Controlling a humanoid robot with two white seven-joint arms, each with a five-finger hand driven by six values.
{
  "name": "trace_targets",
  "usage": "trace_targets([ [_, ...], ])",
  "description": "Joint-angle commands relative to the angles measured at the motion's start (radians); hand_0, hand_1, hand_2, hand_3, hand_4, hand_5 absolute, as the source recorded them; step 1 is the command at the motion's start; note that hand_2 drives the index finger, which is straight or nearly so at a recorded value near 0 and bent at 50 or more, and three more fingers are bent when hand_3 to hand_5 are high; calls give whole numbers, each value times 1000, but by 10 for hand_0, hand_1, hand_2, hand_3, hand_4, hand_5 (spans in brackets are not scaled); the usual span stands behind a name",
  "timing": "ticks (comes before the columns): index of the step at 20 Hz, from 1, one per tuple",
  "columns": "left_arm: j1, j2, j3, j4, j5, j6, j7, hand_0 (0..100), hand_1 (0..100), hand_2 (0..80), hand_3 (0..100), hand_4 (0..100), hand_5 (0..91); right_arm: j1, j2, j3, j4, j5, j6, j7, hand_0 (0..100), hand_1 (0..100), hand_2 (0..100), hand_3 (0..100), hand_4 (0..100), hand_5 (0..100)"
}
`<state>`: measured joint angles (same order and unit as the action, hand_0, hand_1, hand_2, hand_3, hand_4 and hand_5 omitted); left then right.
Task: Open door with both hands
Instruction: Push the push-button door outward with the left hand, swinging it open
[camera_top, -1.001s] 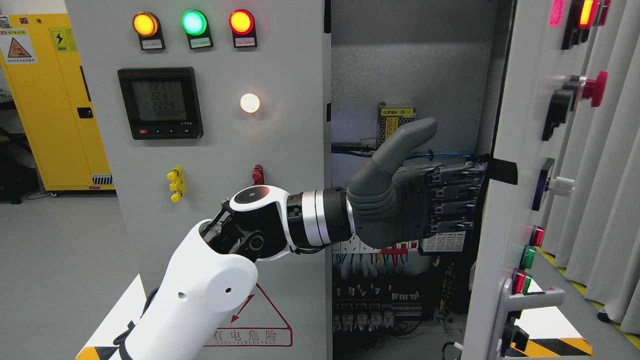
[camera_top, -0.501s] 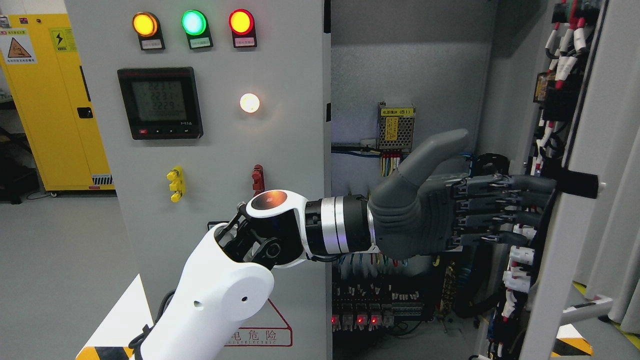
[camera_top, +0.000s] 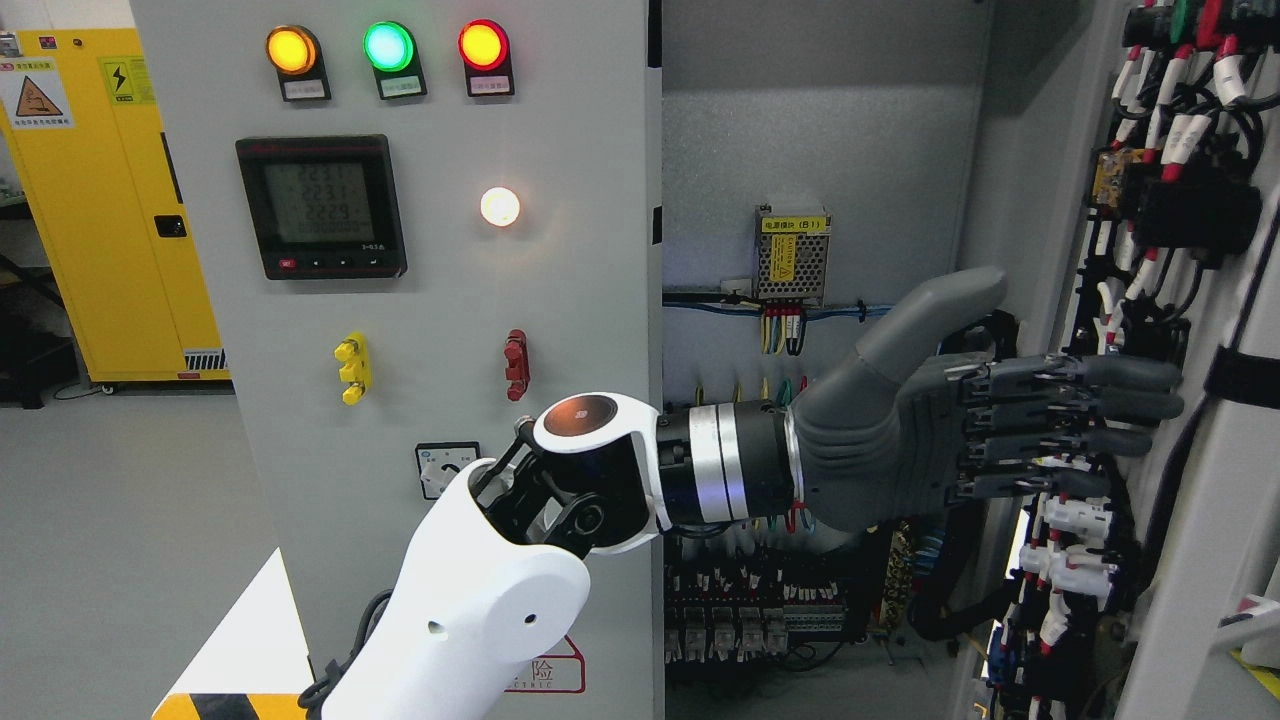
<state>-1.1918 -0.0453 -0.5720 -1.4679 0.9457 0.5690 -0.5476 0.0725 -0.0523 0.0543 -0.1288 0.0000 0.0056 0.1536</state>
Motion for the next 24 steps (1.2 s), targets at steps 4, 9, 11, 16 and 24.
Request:
trace_targets([
  [4, 1, -106, -3, -15, -1, 0, 38, 0, 0, 0, 0, 0, 0, -3, 6, 1, 0, -32, 1, 0, 202, 121, 0, 0, 0, 0],
  [9, 3, -128, -8, -15, -1, 0, 41, 0, 0, 0, 0, 0, 0, -3, 6, 1, 0, -32, 1, 0, 201, 122, 0, 0, 0, 0],
  [11, 4, -130, -12, -14, -1, -1, 41, 0, 0, 0, 0, 0, 0, -3, 6, 1, 0, -32, 1, 0, 201, 122, 0, 0, 0, 0],
  [16, 18, -130, -31, -2, 2, -3, 110, 0, 0, 0, 0, 0, 0, -3, 6, 2, 0, -32, 1, 0, 201, 122, 0, 0, 0, 0],
  [24, 12, -130, -97, 4, 76, -14, 178, 0, 0, 0, 0, 0, 0, -3, 6, 2, 0, -32, 1, 0, 201, 121, 0, 0, 0, 0],
])
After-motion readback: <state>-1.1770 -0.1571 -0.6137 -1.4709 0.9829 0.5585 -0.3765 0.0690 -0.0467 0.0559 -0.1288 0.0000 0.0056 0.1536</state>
